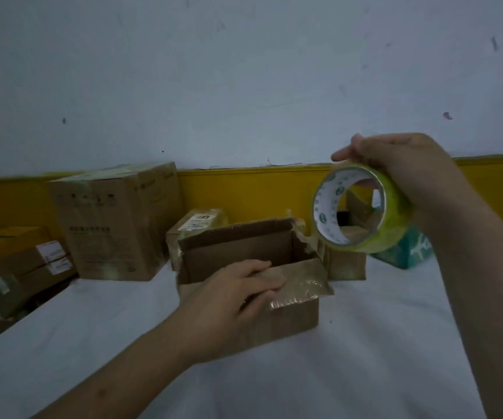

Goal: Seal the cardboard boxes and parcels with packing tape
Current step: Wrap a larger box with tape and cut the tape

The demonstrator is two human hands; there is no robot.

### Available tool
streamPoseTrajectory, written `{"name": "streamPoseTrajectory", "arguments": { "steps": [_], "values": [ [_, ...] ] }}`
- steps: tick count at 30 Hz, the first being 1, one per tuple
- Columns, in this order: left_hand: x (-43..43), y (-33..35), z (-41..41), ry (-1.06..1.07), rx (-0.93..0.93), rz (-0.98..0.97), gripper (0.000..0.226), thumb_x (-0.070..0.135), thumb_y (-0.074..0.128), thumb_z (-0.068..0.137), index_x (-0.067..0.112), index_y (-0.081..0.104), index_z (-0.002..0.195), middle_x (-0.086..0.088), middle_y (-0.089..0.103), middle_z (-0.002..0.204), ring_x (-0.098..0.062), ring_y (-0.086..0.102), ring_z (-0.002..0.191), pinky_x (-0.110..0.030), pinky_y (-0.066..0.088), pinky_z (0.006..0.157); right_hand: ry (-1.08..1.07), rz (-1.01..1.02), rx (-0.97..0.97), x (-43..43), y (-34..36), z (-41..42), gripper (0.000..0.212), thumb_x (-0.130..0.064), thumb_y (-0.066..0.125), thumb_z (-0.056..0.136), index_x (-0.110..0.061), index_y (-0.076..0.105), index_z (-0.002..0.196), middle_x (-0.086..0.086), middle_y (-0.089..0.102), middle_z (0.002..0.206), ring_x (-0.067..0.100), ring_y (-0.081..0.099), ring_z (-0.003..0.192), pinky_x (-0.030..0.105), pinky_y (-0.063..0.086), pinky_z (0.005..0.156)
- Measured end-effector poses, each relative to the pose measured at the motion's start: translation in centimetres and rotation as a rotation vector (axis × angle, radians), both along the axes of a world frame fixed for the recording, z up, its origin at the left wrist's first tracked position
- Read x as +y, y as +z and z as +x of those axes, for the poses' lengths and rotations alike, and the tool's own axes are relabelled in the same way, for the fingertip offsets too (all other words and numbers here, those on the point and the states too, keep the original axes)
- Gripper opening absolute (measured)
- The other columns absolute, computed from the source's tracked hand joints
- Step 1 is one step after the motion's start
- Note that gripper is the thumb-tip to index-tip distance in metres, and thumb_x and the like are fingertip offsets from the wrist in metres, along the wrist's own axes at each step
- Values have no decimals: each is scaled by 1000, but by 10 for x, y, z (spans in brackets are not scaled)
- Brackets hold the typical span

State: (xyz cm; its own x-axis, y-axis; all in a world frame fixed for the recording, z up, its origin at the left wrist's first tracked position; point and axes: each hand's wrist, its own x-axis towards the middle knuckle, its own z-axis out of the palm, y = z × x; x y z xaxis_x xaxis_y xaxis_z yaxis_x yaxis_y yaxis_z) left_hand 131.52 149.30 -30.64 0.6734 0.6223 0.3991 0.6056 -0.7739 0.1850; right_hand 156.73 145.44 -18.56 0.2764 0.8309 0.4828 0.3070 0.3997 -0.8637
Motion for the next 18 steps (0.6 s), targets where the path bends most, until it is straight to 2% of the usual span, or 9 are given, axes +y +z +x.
{"name": "streamPoseTrajectory", "arguments": {
  "steps": [3, 6, 8, 10, 12, 14, 18],
  "values": [
    [7, 3, -1, -45, -4, 31, 35, 35, 53, 100, 40, 57, 135, 20, 54, 139, 6, 48, 125, -17, 44, 102, 74, -46, -61, 23, -15, -24, 28, -33, 60, 96, -16, 80, 85, -1, 76, 78, 9, 69, 70, 26, 53, 71],
    [13, 21, 0, -20, 29, 88, 26, 35, 59, 97, 36, 64, 122, 20, 64, 118, 4, 56, 107, -24, 51, 89, 106, -159, -198, 46, -34, -40, 29, -35, 60, 96, -20, 79, 81, -9, 76, 79, 8, 71, 75, 22, 53, 66],
    [21, 36, 0, 39, 21, 214, 19, 30, 62, 94, 34, 66, 112, 19, 65, 109, 1, 56, 100, -29, 51, 88, 125, -211, -120, 56, -37, -34, 28, -34, 60, 96, -17, 79, 84, -2, 76, 81, 12, 71, 73, 21, 56, 62],
    [34, 52, 4, 102, -80, 246, 21, 28, 65, 91, 30, 64, 112, 15, 61, 109, -2, 53, 103, -31, 49, 91, 156, -257, -44, 61, -38, -25, 28, -31, 60, 96, -14, 80, 84, 6, 77, 85, 15, 69, 73, 25, 58, 67],
    [53, 66, 15, 187, -87, 191, 41, 34, 69, 89, 27, 56, 128, 10, 57, 123, -6, 52, 113, -32, 49, 96, 199, -311, 0, 62, -40, -17, 28, -29, 61, 96, -13, 80, 83, 9, 76, 90, 19, 69, 79, 34, 58, 81],
    [74, 76, 30, 242, 1, 43, 56, 43, 69, 89, 24, 50, 139, 4, 57, 132, -12, 54, 120, -36, 49, 99, 225, -376, 18, 62, -42, -13, 28, -28, 61, 95, -12, 80, 82, 12, 76, 92, 24, 69, 86, 42, 57, 90],
    [106, 86, 49, 198, 93, -197, 28, 37, 60, 97, 20, 72, 116, 0, 71, 107, -17, 63, 98, -34, 52, 86, 175, -404, 2, 63, -39, -7, 26, -29, 63, 94, -15, 81, 82, 13, 76, 93, 34, 69, 99, 51, 53, 96]
  ]
}}
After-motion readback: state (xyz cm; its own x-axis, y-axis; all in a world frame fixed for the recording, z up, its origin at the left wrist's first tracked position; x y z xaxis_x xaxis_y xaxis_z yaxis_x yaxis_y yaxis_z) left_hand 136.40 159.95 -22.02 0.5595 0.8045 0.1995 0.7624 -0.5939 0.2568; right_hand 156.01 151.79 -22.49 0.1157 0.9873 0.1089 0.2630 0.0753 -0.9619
